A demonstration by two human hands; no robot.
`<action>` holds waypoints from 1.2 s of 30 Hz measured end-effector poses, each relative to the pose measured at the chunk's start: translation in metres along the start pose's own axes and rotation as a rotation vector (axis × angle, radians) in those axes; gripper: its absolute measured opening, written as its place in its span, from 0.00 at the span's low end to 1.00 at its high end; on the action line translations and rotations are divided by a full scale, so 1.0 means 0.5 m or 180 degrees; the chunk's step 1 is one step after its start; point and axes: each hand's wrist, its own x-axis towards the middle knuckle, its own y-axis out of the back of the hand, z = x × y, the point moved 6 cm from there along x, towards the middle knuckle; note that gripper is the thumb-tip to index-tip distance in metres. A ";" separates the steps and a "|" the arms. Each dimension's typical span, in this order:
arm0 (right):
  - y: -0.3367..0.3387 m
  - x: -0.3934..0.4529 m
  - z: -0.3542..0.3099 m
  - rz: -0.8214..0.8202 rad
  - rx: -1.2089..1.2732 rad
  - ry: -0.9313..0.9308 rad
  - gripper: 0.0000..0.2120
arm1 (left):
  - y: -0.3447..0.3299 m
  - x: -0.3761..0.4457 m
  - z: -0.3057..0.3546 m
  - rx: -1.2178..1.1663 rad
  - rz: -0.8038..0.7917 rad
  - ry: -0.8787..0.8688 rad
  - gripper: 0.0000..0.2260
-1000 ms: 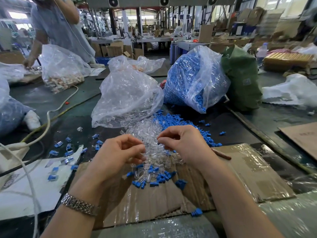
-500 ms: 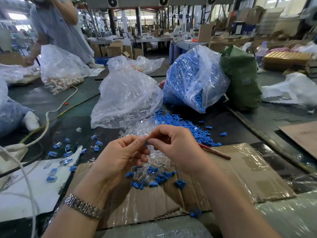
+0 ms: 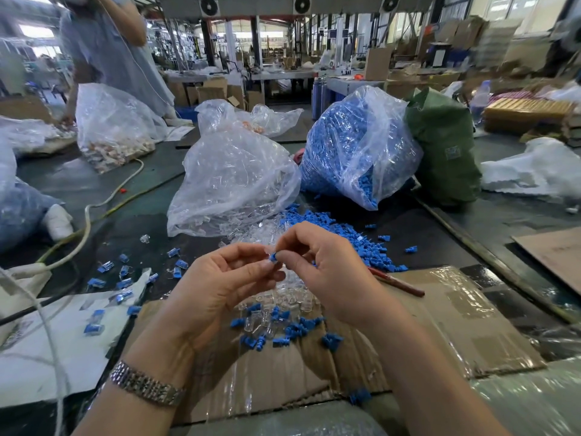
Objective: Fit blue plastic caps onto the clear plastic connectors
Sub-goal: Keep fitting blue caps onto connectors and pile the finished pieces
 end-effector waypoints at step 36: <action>0.099 -0.047 0.151 -0.0506 -0.2397 -0.2599 0.19 | 0.015 0.003 0.007 0.0079 -0.0102 -0.0132 0.12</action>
